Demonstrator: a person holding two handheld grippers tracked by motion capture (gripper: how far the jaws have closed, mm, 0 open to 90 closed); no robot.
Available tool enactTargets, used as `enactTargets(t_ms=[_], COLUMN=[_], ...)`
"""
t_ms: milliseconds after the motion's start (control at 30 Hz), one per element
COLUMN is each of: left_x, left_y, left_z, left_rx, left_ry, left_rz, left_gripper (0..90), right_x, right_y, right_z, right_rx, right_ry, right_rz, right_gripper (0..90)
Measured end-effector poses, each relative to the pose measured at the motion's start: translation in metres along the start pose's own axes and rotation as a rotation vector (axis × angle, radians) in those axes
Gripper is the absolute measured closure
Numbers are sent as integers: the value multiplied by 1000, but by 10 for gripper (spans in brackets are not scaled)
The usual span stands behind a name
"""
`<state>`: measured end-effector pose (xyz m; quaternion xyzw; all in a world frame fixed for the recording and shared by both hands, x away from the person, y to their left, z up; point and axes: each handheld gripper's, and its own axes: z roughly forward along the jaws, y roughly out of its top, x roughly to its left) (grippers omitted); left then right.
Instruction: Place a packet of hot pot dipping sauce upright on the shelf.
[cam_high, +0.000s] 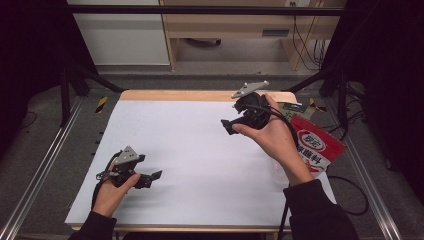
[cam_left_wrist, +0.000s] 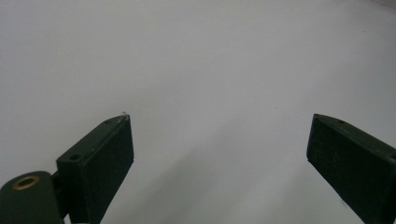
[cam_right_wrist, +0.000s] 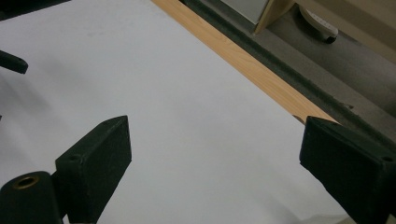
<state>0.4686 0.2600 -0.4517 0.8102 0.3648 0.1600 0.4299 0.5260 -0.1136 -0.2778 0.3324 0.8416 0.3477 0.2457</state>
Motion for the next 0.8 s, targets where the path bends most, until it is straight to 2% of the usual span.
enactTargets(t_ms=[300, 633, 800], left_x=[1, 1, 1], left_y=[0, 0, 0], left_z=[0, -1, -1], left_rx=[-2, -4, -6], left_ry=[5, 9, 10], left_rz=[4, 0, -1], left_gripper=[69, 63, 63], right_x=[15, 30, 35], right_y=[-13, -36, -41], right_z=[20, 41, 50], right_rx=[10, 21, 27], right_ry=[28, 58, 70], right_rz=[10, 37, 35], right_gripper=[91, 81, 78])
